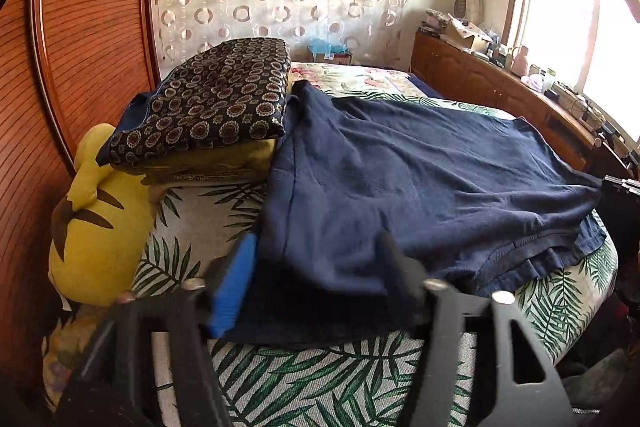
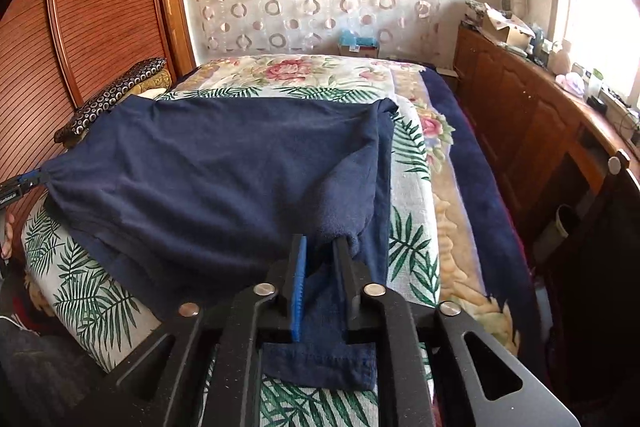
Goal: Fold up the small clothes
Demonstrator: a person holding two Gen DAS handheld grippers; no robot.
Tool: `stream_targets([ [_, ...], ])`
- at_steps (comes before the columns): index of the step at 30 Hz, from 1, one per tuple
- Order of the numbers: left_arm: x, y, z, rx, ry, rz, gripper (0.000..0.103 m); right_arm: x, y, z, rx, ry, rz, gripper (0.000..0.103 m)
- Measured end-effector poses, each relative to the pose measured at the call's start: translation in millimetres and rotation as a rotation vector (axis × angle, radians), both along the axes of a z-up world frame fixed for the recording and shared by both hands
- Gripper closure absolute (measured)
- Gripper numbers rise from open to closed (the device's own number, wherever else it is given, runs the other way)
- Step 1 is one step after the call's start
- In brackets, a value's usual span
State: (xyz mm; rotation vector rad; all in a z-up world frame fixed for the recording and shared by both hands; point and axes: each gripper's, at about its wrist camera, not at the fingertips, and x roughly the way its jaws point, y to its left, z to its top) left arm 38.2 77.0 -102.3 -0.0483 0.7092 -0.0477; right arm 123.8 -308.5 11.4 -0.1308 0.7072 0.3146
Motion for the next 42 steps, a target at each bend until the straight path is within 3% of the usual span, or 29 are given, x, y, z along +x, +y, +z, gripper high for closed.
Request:
stream_targets([
  [3, -2.7, -0.4, 4.8, 0.017, -0.019, 0.005, 0.026, -12.3, -0.8, 0.1, -0.002, -0.032, -0.009, 0.078],
  [9, -4.0, 1.2, 8.2, 0.029, -0.029, 0.022, 0.026, -20.9, 5.3, 5.2, 0.004, -0.071, -0.014, 0.061],
  [11, -3.5, 2.1, 7.1, 0.032, -0.026, 0.025, 0.026, -21.1, 10.1, 3.6, 0.003, -0.074, -0.004, 0.059],
  [28, 3.6, 23.4, -13.3, 0.002, 0.032, 0.079, 0.026, 18.6, 85.9, -60.5, -0.043, 0.03, 0.118, 0.059],
  [42, 19.3, 39.6, -38.4, -0.027, 0.099, 0.108, 0.026, 25.5, 84.4, -82.6, -0.031, 0.063, 0.093, 0.059],
])
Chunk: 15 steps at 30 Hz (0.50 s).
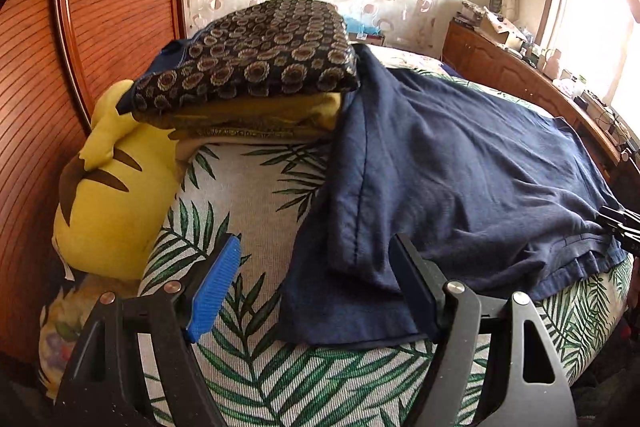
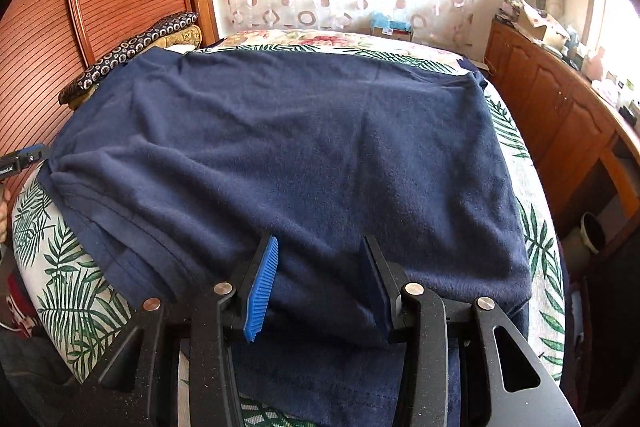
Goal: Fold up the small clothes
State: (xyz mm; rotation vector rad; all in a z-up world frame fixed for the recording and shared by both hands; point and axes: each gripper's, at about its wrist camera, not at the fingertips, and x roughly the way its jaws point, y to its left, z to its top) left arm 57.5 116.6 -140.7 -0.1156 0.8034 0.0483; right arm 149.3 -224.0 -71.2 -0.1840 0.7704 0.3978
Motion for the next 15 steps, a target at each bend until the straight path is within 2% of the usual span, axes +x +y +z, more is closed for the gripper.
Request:
stream_targets([
  [5, 13.7, 4.4, -7.0, -0.019, 0.026, -0.022, 0.026, -4.3, 3.4, -3.7, -0.01, -0.014, -0.005, 0.059],
  [7, 18.1, 5.4, -8.4, -0.033, 0.035, -0.037, 0.035, -5.5, 4.0, -3.9, -0.012, -0.017, -0.006, 0.059],
  [9, 21.1, 5.8, -9.6, -0.041, 0.038, -0.045, 0.04, -5.5, 4.2, -3.2, -0.017, -0.018, -0.005, 0.059],
  [11, 22.2, 3.5, -9.5, -0.037, 0.039, -0.055, 0.048, -6.1, 5.9, -3.0, -0.023, -0.019, -0.001, 0.057],
  [13, 22.7, 0.0, -9.0, -0.041, 0.039, -0.077, 0.065, -5.8, 6.6, -3.0, -0.025, -0.018, 0.002, 0.056],
  [15, 22.1, -4.7, -8.7, -0.049, 0.037, -0.106, 0.078, -5.1, 5.9, -1.9, -0.027, -0.018, 0.004, 0.055],
])
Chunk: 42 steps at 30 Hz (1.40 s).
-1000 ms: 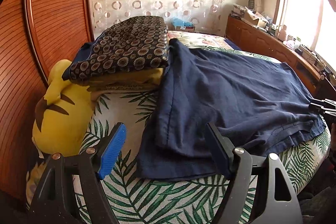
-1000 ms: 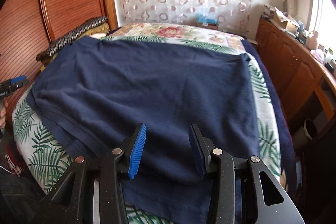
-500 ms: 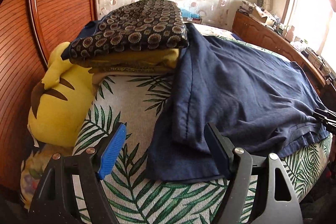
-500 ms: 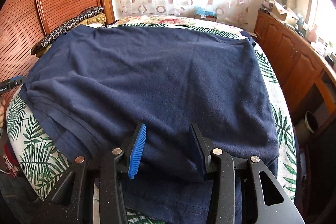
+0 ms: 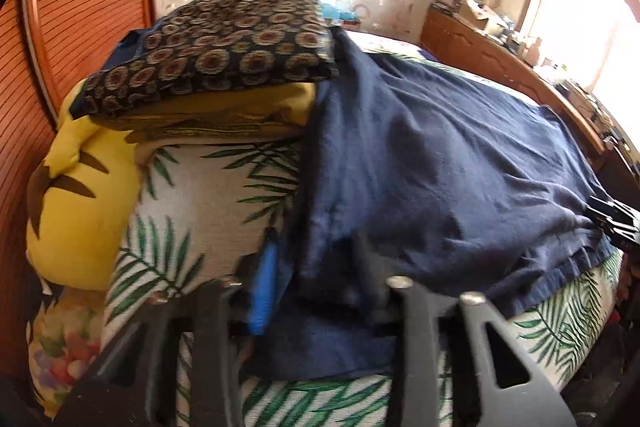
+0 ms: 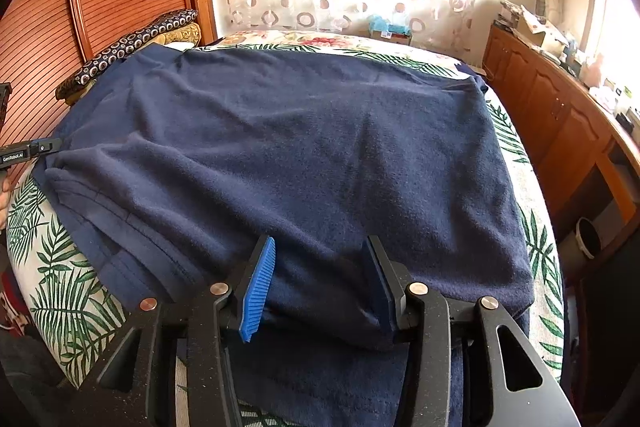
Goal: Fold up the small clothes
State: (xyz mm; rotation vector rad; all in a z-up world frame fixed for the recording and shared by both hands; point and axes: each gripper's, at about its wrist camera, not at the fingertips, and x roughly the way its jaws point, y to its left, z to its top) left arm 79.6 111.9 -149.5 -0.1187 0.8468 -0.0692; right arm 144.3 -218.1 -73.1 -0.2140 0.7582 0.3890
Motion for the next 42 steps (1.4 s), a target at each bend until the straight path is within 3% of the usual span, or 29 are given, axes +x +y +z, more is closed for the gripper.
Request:
stream_targets([
  [1, -0.4, -2.3, 0.1, 0.0, -0.001, -0.011, 0.086, -0.1, 0.7, -0.2, -0.003, 0.0, 0.001, 0.054],
  [4, -3.3, -9.4, 5.4, -0.003, -0.024, -0.029, 0.094, 0.5, 0.6, 0.4, -0.003, 0.0, 0.003, 0.054],
  [17, 6.6, -75.9, 86.8, -0.083, -0.22, -0.191, 0.095, 1.4, -3.8, -0.6, 0.027, 0.007, 0.006, 0.053],
  [23, 22.5, -120.3, 108.9, -0.096, -0.261, -0.29, 0.095, 2.7, -12.1, 0.1, 0.06, 0.01, -0.02, 0.053],
  [42, 41.5, -251.5, 175.8, -0.105, -0.337, -0.584, 0.095, -32.3, -67.6, 32.4, 0.089, -0.124, -0.151, 0.053],
])
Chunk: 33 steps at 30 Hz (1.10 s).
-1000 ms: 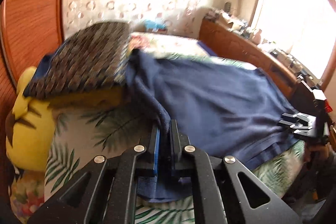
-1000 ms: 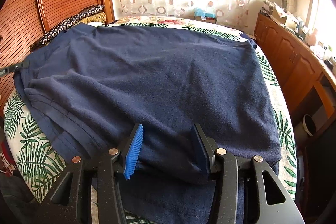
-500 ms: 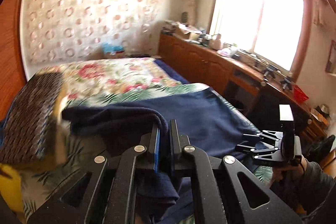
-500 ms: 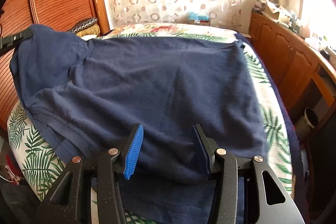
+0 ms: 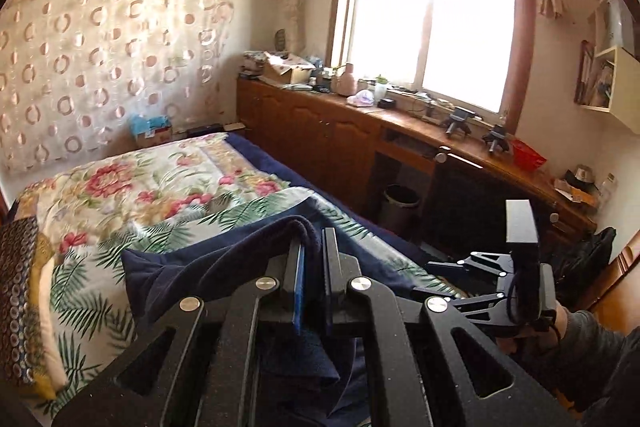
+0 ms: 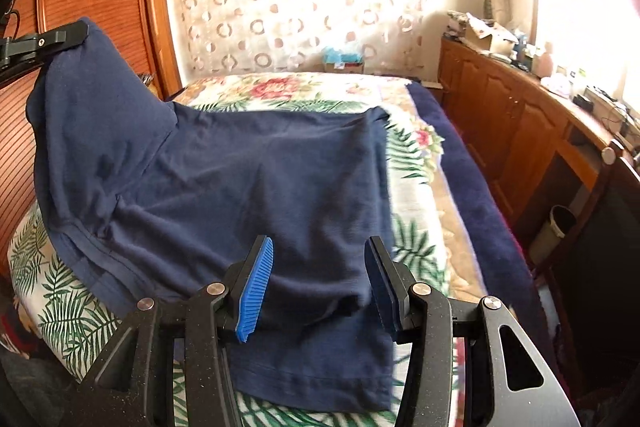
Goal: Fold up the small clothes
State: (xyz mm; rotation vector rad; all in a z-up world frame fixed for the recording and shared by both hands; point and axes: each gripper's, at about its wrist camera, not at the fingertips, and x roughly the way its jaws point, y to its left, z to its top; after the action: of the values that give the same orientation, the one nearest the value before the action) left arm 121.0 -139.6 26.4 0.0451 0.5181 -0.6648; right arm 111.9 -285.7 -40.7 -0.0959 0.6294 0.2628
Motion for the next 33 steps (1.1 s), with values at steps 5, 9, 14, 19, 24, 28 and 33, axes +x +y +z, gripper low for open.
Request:
stream_targets([
  [5, 5.7, -15.9, -4.6, 0.05, 0.041, -0.012, 0.074, -12.8, -4.2, -0.6, 0.012, -0.015, -0.017, 0.053],
  [9, 2.9, -17.3, -17.4, 0.103, 0.024, 0.007, 0.042, -11.2, -3.6, -3.6, 0.013, -0.008, -0.02, 0.053],
  [14, 2.9, 7.5, -31.7, 0.104, 0.05, 0.072, 0.033, -6.4, 1.6, 0.1, 0.017, -0.002, -0.007, 0.053],
  [19, 2.4, 34.6, -48.1, 0.096, 0.082, 0.133, 0.033, 0.1, 7.6, 4.6, 0.006, 0.005, 0.034, 0.053],
  [24, 0.4, 58.7, -67.6, 0.096, 0.114, 0.196, 0.033, 9.2, 22.7, 12.8, 0.006, -0.008, 0.078, 0.053],
  [28, 0.9, 77.4, -77.8, 0.09, 0.13, 0.241, 0.033, 14.5, 42.1, 18.2, -0.007, -0.015, 0.139, 0.052],
  [33, -0.9, 91.1, -83.0, 0.109, 0.118, 0.288, 0.033, 19.6, 67.6, 9.2, -0.062, 0.01, 0.206, 0.05],
])
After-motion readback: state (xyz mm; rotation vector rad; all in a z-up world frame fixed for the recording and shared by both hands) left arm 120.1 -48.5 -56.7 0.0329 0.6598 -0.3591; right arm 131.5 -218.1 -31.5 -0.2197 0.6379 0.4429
